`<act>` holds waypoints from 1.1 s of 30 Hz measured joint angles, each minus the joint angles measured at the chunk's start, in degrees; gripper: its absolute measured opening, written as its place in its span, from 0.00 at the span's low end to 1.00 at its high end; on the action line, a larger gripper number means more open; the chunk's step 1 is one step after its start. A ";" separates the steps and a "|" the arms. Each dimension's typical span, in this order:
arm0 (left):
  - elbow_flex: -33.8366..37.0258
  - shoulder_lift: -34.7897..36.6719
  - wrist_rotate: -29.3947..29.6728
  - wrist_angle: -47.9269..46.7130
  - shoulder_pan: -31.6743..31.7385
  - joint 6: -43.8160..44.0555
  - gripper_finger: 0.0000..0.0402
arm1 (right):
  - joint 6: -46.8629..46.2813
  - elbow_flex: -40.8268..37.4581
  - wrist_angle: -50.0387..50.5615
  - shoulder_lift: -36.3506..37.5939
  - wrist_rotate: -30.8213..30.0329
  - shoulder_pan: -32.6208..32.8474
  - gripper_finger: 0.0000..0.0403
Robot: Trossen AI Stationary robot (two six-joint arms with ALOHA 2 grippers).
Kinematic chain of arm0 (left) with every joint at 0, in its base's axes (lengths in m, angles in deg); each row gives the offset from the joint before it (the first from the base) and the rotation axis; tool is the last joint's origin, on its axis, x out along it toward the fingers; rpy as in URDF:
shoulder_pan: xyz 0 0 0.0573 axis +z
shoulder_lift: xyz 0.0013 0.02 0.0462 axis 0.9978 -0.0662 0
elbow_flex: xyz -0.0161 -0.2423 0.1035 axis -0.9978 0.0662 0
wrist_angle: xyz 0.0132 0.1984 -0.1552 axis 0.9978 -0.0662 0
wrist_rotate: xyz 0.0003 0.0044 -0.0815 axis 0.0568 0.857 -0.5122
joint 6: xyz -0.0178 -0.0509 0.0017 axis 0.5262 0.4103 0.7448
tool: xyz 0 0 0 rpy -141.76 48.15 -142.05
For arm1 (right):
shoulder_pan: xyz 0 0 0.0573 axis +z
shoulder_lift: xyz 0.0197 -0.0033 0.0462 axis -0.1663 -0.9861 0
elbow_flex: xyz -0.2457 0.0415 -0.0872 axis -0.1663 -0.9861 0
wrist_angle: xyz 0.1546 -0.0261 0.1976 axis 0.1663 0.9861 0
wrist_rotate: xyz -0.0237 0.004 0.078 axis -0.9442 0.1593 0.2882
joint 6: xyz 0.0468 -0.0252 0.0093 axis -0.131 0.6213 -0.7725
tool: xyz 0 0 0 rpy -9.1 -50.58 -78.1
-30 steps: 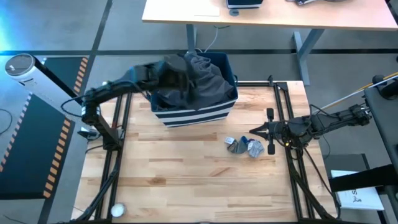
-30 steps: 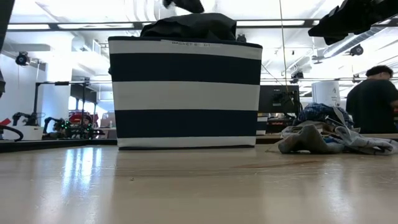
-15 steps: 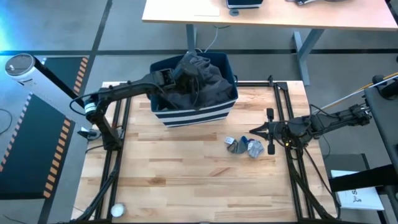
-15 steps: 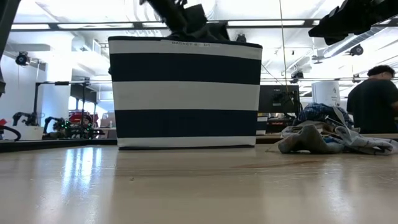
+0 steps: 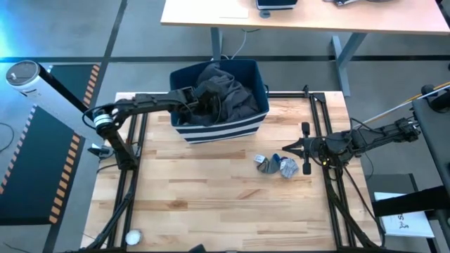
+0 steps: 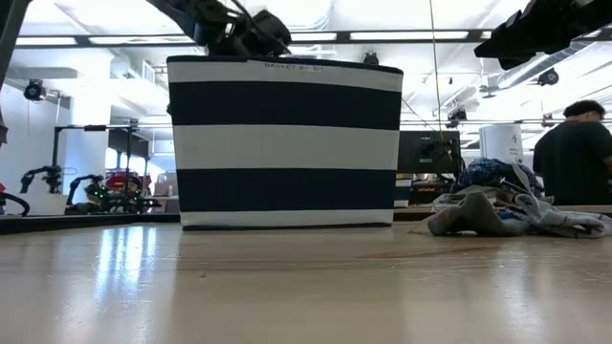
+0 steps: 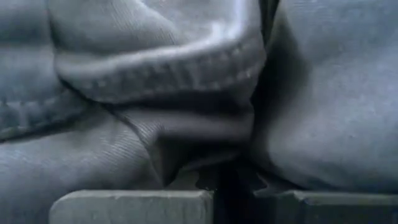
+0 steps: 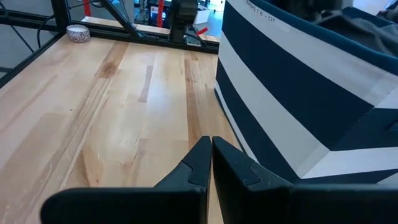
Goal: Sort clothes
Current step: Put the black pants into the blue laundry organizer
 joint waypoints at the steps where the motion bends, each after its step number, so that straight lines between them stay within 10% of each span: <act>1: 1.07 0.06 -0.11 0.99 -0.02 0.22 0.00 | 0.02 0.00 0.00 0.00 -0.01 0.02 0.00; 11: 6.07 0.05 -3.08 5.09 1.16 2.11 0.00 | 0.03 -0.03 0.00 0.00 0.00 0.00 0.00; 33: -7.23 8.14 -3.52 -7.24 -3.84 5.07 0.00 | 0.04 -0.06 0.06 0.00 -0.01 0.00 0.00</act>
